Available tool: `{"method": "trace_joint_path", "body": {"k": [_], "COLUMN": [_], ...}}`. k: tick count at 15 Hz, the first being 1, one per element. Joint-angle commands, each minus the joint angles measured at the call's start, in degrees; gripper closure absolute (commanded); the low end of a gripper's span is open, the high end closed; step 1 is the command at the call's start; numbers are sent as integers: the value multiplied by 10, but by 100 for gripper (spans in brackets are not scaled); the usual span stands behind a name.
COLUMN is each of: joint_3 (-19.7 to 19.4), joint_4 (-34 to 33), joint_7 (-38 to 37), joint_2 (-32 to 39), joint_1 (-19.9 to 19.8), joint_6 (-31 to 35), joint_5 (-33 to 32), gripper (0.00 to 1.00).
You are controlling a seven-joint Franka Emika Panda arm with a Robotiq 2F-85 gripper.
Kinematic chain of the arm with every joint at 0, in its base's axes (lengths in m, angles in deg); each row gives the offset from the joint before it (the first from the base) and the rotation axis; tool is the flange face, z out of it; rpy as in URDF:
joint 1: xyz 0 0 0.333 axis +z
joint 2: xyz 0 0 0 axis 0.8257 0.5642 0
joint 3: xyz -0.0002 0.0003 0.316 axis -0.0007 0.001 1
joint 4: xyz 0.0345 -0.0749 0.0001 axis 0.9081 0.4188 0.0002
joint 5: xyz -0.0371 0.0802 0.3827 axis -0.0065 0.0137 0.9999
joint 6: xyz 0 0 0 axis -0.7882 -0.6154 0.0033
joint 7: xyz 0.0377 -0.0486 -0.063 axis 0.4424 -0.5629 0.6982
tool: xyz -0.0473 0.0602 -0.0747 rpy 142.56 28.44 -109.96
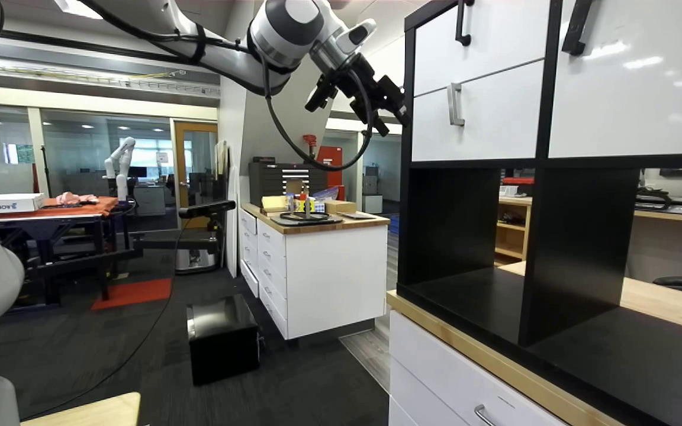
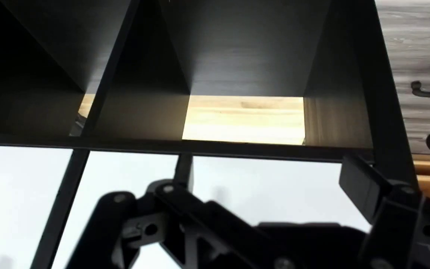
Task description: Open the middle drawer on the left
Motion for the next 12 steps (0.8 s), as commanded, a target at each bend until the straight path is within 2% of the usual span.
{"method": "trace_joint_path", "body": {"k": [1,12], "joint_3": [-3,-21], "joint_4": [-39,-129], "joint_7": [-8,-19], "joint_2": [30,85], "joint_1": [-6,0], "joint_6": [34,66], "joint_5": [-19,-84], "gripper": [0,0]}}
